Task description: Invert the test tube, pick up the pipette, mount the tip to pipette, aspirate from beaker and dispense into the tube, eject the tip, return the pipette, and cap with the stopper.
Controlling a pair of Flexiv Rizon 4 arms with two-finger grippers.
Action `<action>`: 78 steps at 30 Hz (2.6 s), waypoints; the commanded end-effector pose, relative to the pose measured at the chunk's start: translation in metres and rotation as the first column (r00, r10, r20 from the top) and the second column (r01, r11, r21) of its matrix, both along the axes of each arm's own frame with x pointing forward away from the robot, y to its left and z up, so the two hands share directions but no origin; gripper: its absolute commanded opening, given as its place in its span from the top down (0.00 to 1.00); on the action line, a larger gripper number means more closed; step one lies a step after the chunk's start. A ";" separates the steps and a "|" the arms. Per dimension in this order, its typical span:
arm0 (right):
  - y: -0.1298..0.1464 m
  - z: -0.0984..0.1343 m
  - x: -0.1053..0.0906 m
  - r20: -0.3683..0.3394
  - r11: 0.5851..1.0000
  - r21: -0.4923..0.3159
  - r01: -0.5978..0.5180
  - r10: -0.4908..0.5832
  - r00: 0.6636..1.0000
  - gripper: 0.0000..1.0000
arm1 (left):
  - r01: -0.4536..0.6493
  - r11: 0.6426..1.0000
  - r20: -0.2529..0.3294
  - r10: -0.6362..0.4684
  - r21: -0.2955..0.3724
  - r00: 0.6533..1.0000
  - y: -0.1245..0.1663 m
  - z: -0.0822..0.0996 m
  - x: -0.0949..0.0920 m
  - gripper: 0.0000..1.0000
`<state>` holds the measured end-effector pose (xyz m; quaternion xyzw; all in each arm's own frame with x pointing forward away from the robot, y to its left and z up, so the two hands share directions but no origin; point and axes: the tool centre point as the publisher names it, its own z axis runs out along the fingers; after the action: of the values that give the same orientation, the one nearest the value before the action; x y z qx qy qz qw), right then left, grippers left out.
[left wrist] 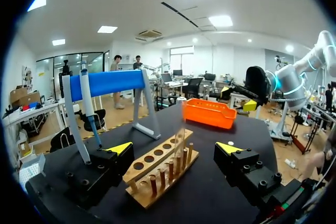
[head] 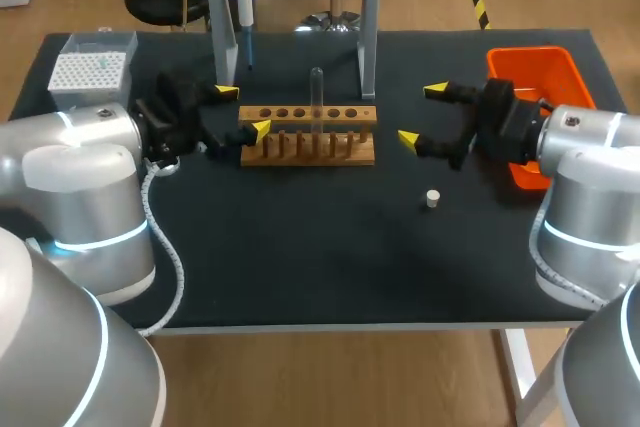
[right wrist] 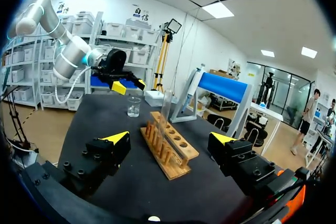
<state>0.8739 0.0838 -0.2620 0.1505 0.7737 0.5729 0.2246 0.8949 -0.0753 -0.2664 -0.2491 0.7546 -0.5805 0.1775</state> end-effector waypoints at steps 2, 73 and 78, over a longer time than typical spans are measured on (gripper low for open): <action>0.000 0.000 -0.001 0.000 1.000 -0.001 0.001 -0.001 1.000 0.00 | 0.004 1.000 0.000 -0.004 -0.002 1.000 0.002 -0.001 0.000 0.00; 0.154 -0.019 0.079 -0.075 0.725 0.265 -0.636 0.673 0.735 0.26 | 0.004 1.000 0.000 -0.004 -0.002 1.000 0.002 -0.001 0.000 0.00; 0.156 -0.019 0.081 -0.070 0.729 0.273 -0.627 0.665 0.743 0.36 | 0.004 1.000 0.000 -0.004 -0.002 1.000 0.002 -0.001 0.000 0.00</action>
<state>0.9503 0.2384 -0.2781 -0.0535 0.7229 0.6854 -0.0683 0.8950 -0.0727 -0.2661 -0.2473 0.7547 -0.5818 0.1753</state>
